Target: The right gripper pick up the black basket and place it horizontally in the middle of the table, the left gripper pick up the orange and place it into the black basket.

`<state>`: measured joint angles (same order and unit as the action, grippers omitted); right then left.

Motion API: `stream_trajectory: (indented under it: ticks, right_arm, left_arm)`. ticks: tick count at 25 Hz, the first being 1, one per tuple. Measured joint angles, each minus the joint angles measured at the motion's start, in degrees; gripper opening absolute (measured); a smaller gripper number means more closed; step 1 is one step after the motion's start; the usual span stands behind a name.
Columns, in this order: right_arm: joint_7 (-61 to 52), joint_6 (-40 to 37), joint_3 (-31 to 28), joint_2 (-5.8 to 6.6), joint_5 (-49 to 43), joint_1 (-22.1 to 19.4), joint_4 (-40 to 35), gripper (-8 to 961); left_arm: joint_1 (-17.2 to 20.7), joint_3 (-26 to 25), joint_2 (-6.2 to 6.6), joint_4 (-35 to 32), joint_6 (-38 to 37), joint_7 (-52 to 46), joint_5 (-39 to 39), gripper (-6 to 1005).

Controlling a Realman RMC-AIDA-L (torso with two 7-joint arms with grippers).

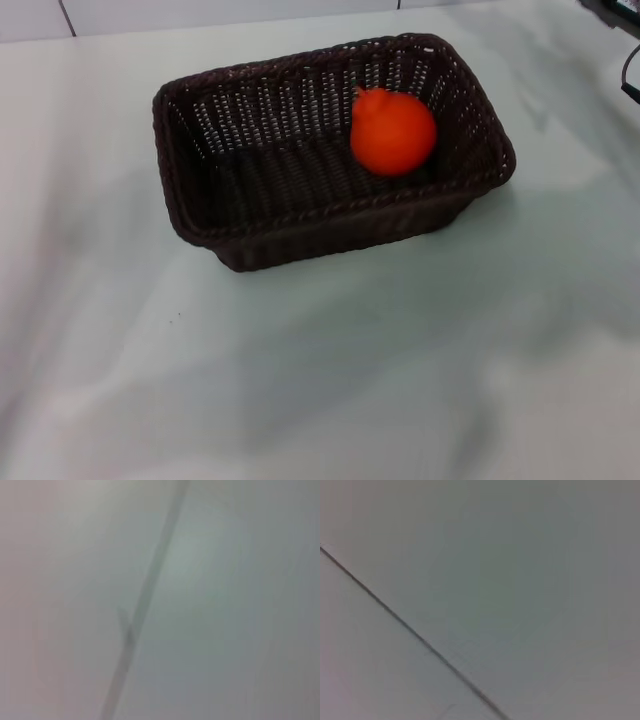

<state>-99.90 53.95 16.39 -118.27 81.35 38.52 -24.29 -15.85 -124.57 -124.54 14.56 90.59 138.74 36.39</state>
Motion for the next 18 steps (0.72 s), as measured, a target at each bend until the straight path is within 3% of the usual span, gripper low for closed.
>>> stream_trajectory:
  ticks: [3, 5, 8, 18]
  right_arm:
    - [12.19, -2.59, -0.04, -1.01, 9.88, -0.27, 2.58, 930]
    - [20.41, -2.79, -0.09, -1.07, 16.83, -0.29, 5.78, 930]
    - [29.80, -1.63, -0.09, -1.05, 25.08, -0.40, 9.09, 930]
    - [37.04, 1.21, -0.05, -1.15, 32.05, -0.47, 11.01, 930]
  left_arm:
    - [1.33, -6.36, 0.04, -2.68, 2.16, 0.24, -0.01, 861]
    - [1.87, -11.21, 0.04, -5.43, 4.34, 1.06, -0.02, 911]
    - [2.34, -15.10, 0.03, -8.53, 7.64, 2.95, -0.02, 907]
    - [3.03, -18.41, -0.04, -11.66, 10.96, 3.69, -0.01, 904]
